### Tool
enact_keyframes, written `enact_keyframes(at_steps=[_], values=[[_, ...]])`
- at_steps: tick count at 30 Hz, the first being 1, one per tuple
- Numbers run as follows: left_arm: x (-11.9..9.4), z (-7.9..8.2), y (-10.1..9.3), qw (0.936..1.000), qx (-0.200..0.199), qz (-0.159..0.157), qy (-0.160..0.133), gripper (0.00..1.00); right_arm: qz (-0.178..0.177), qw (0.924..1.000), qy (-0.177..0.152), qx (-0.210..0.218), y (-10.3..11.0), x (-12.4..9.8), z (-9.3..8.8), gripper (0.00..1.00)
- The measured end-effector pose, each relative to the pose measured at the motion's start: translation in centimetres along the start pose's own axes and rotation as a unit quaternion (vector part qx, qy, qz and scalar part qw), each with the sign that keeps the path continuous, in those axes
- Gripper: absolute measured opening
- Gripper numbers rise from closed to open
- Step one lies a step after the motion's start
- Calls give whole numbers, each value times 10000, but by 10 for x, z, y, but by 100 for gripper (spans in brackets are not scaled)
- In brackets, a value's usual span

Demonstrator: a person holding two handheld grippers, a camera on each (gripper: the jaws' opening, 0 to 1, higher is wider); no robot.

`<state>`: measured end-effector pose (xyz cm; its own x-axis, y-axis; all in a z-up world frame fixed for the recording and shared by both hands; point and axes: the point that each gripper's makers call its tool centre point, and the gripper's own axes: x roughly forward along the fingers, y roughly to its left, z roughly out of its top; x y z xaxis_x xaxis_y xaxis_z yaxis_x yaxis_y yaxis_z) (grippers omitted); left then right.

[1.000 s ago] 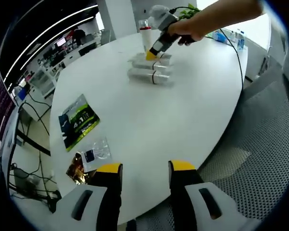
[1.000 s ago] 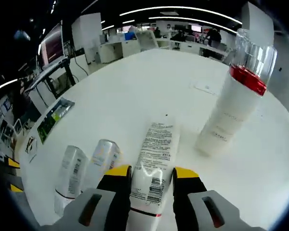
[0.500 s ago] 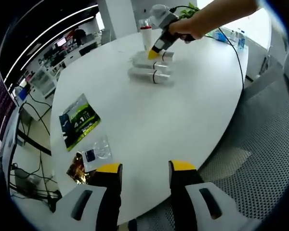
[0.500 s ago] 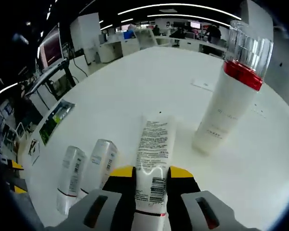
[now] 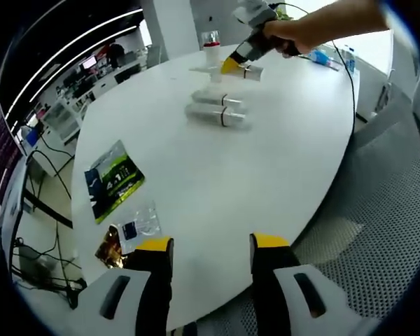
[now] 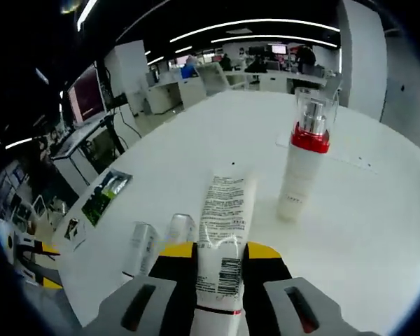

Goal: Arrange the skincare products in the storage area until every visible bottle or jar stands upright without overlapping.

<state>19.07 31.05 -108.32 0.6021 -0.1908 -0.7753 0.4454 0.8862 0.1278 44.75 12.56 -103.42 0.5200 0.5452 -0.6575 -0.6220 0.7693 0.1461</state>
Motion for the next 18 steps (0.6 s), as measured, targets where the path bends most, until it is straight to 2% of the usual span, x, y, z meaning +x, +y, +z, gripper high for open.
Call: enact_keyframes(at_steps=[4,9,14,18], values=[[-1,3,0,10000,-11,4,-71,43,172,9994,-310,57,17,-22,9,16],[-2,7,-1,9999,29,7,-161,43,466,9967,-605,274,34,-51,10,16],[-2,8,-4,9998,71,-69,-195,44,589,9945,-807,304,46,-75,10,16],[-3,11,-5,9992,-173,-236,-266,47,731,9917,-1009,313,59,-96,15,16]])
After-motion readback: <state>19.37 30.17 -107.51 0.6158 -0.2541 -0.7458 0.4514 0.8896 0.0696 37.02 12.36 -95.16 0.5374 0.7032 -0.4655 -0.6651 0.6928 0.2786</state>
